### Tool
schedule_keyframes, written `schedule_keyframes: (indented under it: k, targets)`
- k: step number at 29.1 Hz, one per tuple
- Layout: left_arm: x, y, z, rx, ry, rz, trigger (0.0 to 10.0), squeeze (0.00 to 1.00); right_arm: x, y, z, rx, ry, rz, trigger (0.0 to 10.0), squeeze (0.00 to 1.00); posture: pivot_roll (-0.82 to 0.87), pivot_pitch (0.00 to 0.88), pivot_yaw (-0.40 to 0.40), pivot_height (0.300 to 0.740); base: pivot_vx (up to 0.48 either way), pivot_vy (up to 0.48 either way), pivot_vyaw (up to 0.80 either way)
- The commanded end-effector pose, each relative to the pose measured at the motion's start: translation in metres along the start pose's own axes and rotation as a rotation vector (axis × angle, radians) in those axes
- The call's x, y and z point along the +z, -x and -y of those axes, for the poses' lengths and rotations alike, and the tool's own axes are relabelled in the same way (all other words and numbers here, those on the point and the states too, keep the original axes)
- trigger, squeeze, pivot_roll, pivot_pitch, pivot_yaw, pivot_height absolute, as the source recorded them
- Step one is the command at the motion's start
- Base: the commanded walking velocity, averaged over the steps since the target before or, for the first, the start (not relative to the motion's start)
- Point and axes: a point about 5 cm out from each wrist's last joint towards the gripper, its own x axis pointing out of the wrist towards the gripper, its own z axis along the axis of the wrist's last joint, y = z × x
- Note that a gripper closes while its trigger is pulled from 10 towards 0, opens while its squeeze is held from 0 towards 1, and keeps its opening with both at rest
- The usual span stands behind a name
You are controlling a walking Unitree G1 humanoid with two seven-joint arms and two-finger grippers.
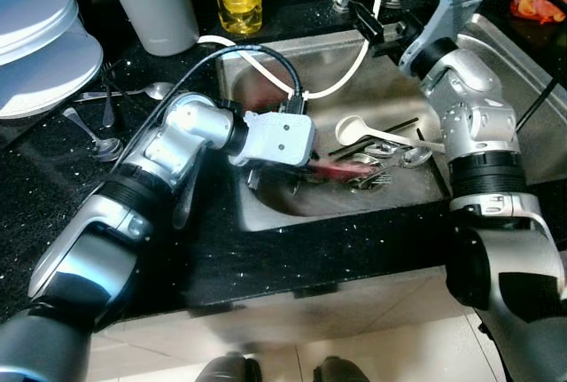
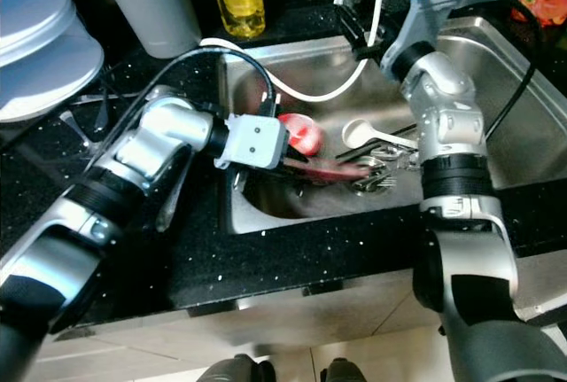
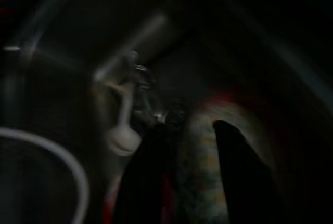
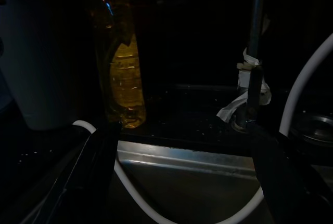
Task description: Kitchen organization
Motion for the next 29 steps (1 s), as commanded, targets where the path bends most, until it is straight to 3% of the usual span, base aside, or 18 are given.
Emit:
schedule_keyframes:
  k: [1, 4, 6, 7, 10, 11, 12, 13, 15, 17, 19, 22, 29]
  targets:
    - [0.002, 0.004, -0.007, 0.044, 0.018, 0.015, 10.0, 0.0, -0.002, 0.0, -0.002, 0.004, -0.013, -0.004, 10.0, 0.0, 0.04, 0.14, 0.075, 0.74, 0.0, 0.0, 0.0]
    - [0.004, 0.017, -0.021, 0.139, 0.061, 0.033, 10.0, 0.0, -0.002, 0.0, 0.0, -0.002, -0.024, -0.002, 10.0, 0.0, 0.05, 0.137, 0.069, 0.74, 0.0, 0.0, 0.0]
    - [0.003, 0.035, -0.029, 0.234, 0.068, 0.014, 10.0, 0.0, -0.001, -0.001, -0.004, 0.008, -0.036, 0.005, 10.0, 0.0, 0.06, 0.132, 0.063, 0.74, 0.0, 0.0, 0.0]
    - [-0.001, 0.048, -0.029, 0.271, 0.057, -0.035, 10.0, 0.0, -0.001, -0.001, -0.008, 0.025, -0.044, 0.009, 10.0, 0.0, 0.07, 0.131, 0.06, 0.74, 0.0, 0.0, 0.0]
    - [-0.029, 0.087, -0.021, 0.36, 0.071, -0.328, 10.0, 0.0, -0.001, -0.003, -0.017, 0.071, -0.054, 0.012, 10.0, 0.0, 0.09, 0.135, 0.047, 0.74, 0.0, 0.0, 0.0]
    - [-0.029, 0.087, -0.021, 0.36, 0.071, -0.328, 10.0, 0.0, -0.001, -0.003, -0.017, 0.071, -0.054, 0.012, 10.0, 0.0, 0.09, 0.135, 0.047, 0.74, 0.0, 0.0, 0.0]
    - [-0.04, 0.1, -0.017, 0.419, 0.151, -0.406, 10.0, 0.0, -0.001, -0.004, -0.018, 0.074, -0.058, 0.011, 10.0, 0.0, 0.09, 0.137, 0.044, 0.74, 0.0, 0.0, 0.0]
    - [-0.04, 0.1, -0.017, 0.419, 0.151, -0.406, 10.0, 0.0, -0.001, -0.004, -0.018, 0.074, -0.058, 0.011, 10.0, 0.0, 0.09, 0.137, 0.044, 0.74, 0.0, 0.0, 0.0]
    - [-0.058, 0.13, -0.01, 0.628, 0.384, -0.495, 10.0, 0.0, -0.001, -0.007, -0.019, 0.07, -0.074, 0.008, 10.0, 0.0, 0.11, 0.147, 0.031, 0.74, 0.0, 0.0, 0.0]
    - [-0.058, 0.13, -0.01, 0.628, 0.384, -0.495, 10.0, 0.0, -0.001, -0.007, -0.019, 0.07, -0.074, 0.008, 10.0, 0.0, 0.11, 0.147, 0.031, 0.74, 0.0, 0.0, 0.0]
    - [-0.065, 0.149, -0.006, 0.81, 0.545, -0.527, 10.0, 0.0, -0.002, -0.01, -0.02, 0.069, -0.086, 0.003, 10.0, 0.0, 0.12, 0.153, 0.018, 0.74, 0.0, 0.0, 0.0]
    - [-0.07, 0.162, -0.004, 0.989, 0.686, -0.53, 10.0, 0.0, -0.005, -0.014, -0.025, 0.094, -0.072, -0.012, 10.0, 0.0, 0.13, 0.155, 0.006, 0.74, 0.0, 0.0, 0.0]
    - [-0.081, 0.161, -0.001, 1.09, 0.774, -0.575, 10.0, 0.0, -0.016, -0.021, -0.03, 0.123, 0.008, -0.101, 10.0, 0.0, 0.14, 0.16, -0.01, 0.74, 0.0, 0.0, 0.0]
